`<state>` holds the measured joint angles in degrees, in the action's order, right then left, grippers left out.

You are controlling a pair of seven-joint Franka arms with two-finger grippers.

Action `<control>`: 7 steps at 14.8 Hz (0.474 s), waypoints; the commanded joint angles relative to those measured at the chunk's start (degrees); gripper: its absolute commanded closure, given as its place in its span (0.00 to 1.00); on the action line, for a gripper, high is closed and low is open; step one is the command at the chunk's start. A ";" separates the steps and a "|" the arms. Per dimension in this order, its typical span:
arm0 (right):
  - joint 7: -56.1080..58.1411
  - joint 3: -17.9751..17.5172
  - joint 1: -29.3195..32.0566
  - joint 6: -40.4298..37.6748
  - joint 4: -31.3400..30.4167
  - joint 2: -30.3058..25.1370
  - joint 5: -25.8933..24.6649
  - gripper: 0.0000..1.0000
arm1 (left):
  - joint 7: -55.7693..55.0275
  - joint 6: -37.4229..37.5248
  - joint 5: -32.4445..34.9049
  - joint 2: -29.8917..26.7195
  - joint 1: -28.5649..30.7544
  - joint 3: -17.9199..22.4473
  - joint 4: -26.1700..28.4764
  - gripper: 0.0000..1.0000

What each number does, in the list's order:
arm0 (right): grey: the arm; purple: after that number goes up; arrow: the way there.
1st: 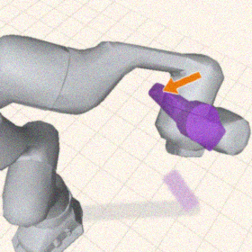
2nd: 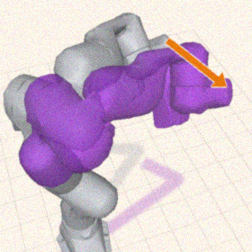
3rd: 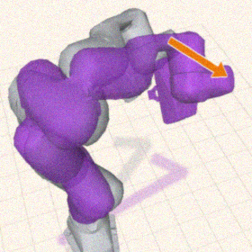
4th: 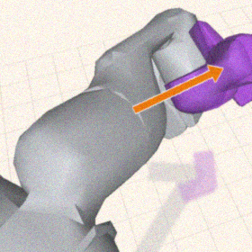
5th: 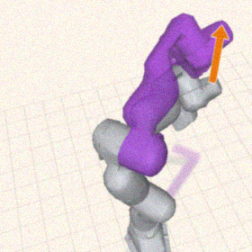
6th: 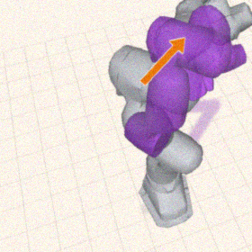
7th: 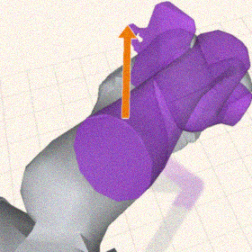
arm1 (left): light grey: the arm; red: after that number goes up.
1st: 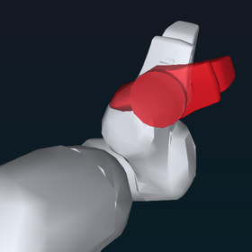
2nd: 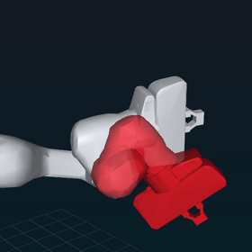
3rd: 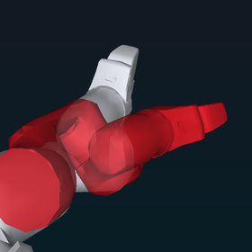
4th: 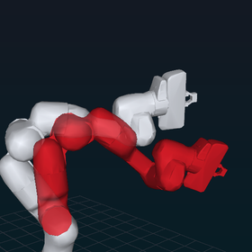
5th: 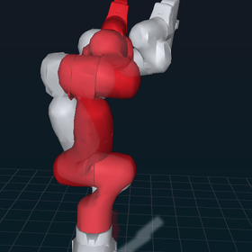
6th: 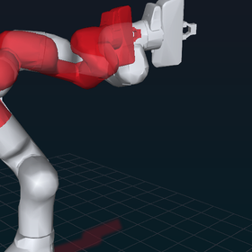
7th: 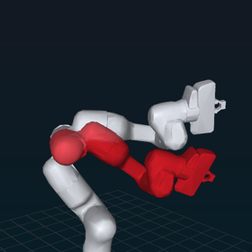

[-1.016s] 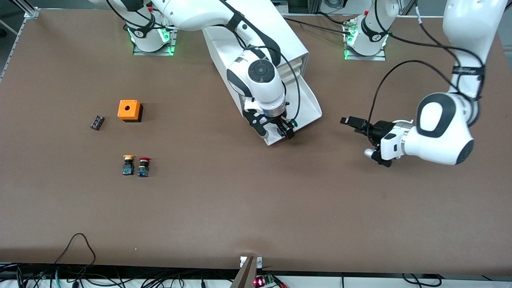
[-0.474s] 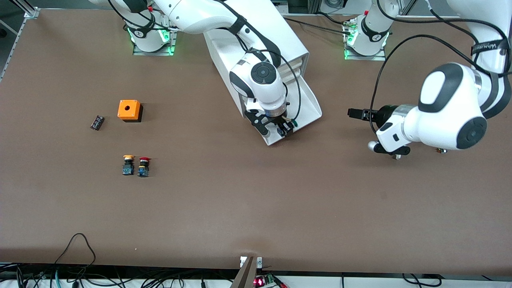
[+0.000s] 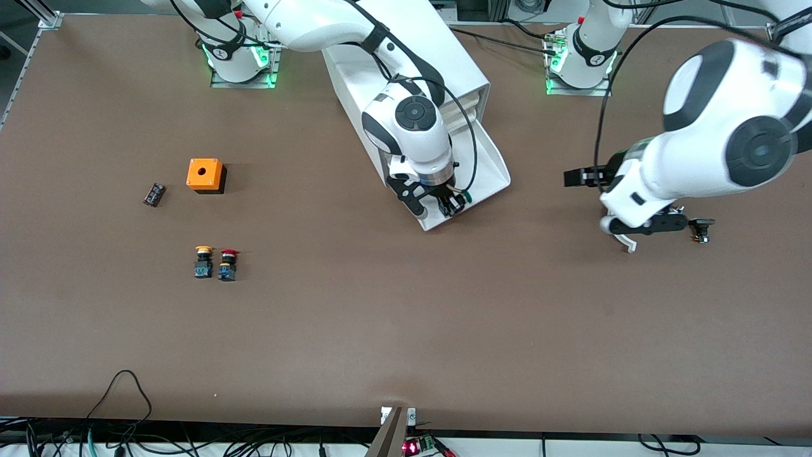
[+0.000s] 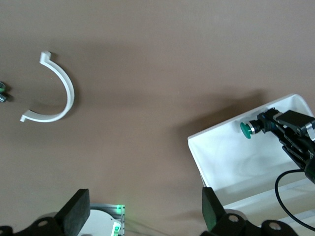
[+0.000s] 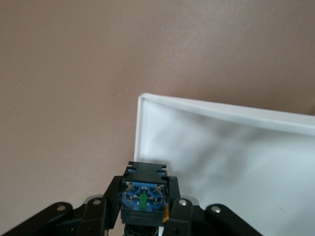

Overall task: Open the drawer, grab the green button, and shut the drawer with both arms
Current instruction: 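Lift the green button out with the right gripper while the left gripper withdraws, then push the drawer shut with the left gripper while the right gripper carries the button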

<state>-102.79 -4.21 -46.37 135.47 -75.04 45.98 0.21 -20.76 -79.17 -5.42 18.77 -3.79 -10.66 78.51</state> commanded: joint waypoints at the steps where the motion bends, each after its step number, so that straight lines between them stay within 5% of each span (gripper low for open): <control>1: 3.10 -0.27 2.51 -7.12 5.23 -1.78 -0.65 1.00 | 1.07 1.22 0.77 1.62 0.18 0.20 -2.84 0.00; 3: 11.69 -0.53 4.70 -14.59 8.50 -1.86 -0.39 1.00 | -2.16 -1.23 1.20 3.46 0.19 0.20 -2.40 0.00; 7: 31.36 -0.62 12.51 -21.37 9.48 -5.01 2.41 1.00 | -13.21 -15.62 1.20 3.21 -3.14 -0.76 7.33 0.00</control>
<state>-81.27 -3.89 -38.13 117.46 -66.10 43.16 0.56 -27.41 -88.34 -5.42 22.49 -4.50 -10.94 80.53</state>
